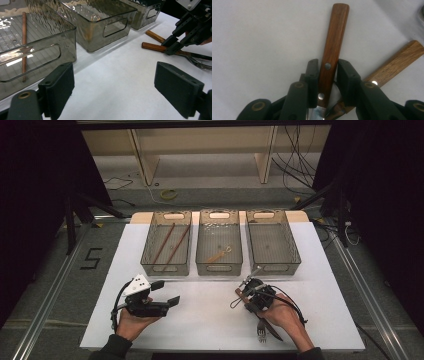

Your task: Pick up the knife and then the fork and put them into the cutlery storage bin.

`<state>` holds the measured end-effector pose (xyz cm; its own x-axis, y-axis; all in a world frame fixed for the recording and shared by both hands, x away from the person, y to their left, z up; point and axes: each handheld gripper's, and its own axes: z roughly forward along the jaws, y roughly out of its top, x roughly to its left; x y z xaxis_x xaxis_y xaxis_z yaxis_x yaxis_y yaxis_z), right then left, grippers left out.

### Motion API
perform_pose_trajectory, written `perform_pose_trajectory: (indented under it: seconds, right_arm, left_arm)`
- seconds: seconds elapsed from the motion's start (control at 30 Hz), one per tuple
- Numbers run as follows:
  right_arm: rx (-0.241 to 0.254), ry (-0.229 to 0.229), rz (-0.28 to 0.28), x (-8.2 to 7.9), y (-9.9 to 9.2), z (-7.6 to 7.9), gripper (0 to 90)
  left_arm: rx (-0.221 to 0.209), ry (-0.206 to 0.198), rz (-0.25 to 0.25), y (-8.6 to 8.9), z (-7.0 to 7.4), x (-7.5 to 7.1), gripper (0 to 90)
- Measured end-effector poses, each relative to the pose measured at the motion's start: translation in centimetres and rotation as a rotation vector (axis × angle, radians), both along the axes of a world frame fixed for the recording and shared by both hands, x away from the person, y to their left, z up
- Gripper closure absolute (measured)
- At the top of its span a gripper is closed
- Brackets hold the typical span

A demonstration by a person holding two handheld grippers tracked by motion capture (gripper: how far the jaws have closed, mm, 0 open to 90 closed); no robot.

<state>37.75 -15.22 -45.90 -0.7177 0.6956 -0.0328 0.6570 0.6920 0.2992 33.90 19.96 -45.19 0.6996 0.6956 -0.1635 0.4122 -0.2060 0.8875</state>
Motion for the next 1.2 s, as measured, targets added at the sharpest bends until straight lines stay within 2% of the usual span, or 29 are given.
perform_pose_trajectory:
  seconds: [0.17,0.63,0.97,1.2]
  right_arm:
    - [-0.010,-0.011,0.000,0.0,0.1,0.0,76.3]
    - [-0.009,-0.019,0.026,-0.1,0.1,0.2,77.0]
    - [0.019,-0.052,0.019,-0.1,-0.3,0.6,77.4]
    - [0.072,-0.076,0.010,-0.1,-0.8,1.2,77.5]
  left_arm:
    - [0.005,-0.002,-0.006,0.0,0.0,0.0,15.9]
    - [-0.003,-0.004,-0.008,0.0,0.0,0.0,15.9]
    - [-0.007,-0.001,-0.009,0.0,0.0,0.0,15.9]
    - [-0.009,-0.003,-0.007,0.1,0.0,0.0,15.9]
